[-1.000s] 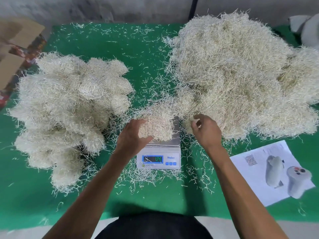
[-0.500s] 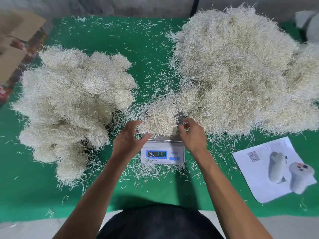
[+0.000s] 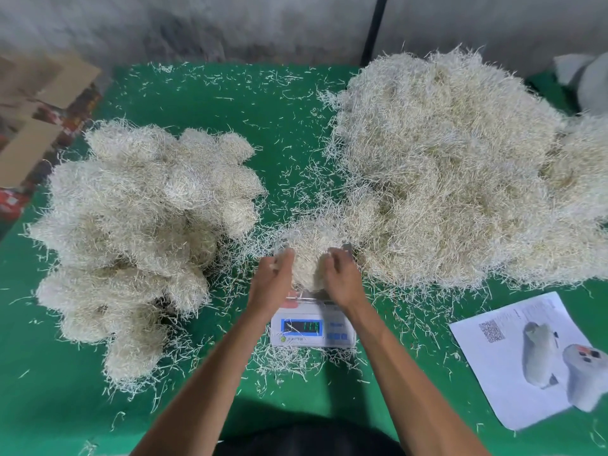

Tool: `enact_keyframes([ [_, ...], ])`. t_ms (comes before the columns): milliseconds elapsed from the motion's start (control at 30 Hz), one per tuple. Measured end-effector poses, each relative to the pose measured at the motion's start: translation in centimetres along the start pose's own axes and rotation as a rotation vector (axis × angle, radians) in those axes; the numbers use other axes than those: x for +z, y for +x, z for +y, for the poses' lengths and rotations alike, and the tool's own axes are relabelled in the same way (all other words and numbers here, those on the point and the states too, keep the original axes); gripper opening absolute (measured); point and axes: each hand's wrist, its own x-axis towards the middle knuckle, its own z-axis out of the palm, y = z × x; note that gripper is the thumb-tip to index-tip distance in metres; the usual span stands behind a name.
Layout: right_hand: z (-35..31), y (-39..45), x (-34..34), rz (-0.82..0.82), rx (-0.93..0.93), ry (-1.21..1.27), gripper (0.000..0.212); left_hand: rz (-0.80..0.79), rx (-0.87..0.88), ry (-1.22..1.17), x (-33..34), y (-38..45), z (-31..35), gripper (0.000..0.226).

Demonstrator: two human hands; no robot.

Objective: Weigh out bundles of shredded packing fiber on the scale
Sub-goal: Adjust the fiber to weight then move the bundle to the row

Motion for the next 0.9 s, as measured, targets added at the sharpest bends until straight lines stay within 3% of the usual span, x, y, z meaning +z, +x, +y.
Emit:
enact_keyframes([
  [33, -0.3, 0.0, 0.7, -0.053, 0.052, 0.093, 0.015, -0.015, -0.050, 0.004, 0.5, 0.3, 0.8, 0.060],
  [133, -1.4, 0.2, 2.0, -0.178, 0.115, 0.407, 0.014, 0.002, -0.246, -0.141, 1.7, 1.9, 2.2, 0.115],
  [233, -2.1, 1.2, 0.7, -0.185, 0.118, 0.558, 0.032, 0.067, -0.304, -0.475, 0.9, 3.7, 3.9, 0.122],
  [333, -2.9, 3.0, -1.2, -0.001, 0.081, 0.612, 0.048, 0.113, -0.338, -0.632, -0.1, 5.6, 4.5, 0.121],
  [433, -4.0, 4.9, -1.9, -0.119, 0.077, 0.546, 0.054, 0.108, -0.364, -0.610, -0.2, 6.4, 5.0, 0.102],
  [533, -4.5, 6.7, -3.2, -0.197, 0.051, 0.538, 0.035, 0.069, -0.276, -0.592, -1.2, 6.7, 5.1, 0.055],
  [600, -4.4, 7.7, -4.1, -0.175, 0.074, 0.521, 0.029, 0.056, -0.225, -0.535, -2.0, 6.8, 5.1, 0.046],
  [700, -4.2, 8.2, -4.0, -0.139, 0.083, 0.560, 0.020, -0.083, -0.296, -0.745, -2.9, 6.8, 5.8, 0.049],
  [733, -4.1, 8.3, -4.1, -0.131, 0.085, 0.579, 0.019, -0.163, -0.309, -0.786, -3.2, 6.8, 5.7, 0.040],
  [800, -3.7, 8.6, -4.8, -0.118, 0.115, 0.667, 0.016, -0.195, -0.186, -0.634, -3.3, 6.2, 6.0, 0.019],
  [900, -3.1, 9.4, -6.5, -0.089, 0.173, 0.809, 0.016, -0.219, -0.175, -0.597, -3.6, 5.6, 6.4, 0.017],
])
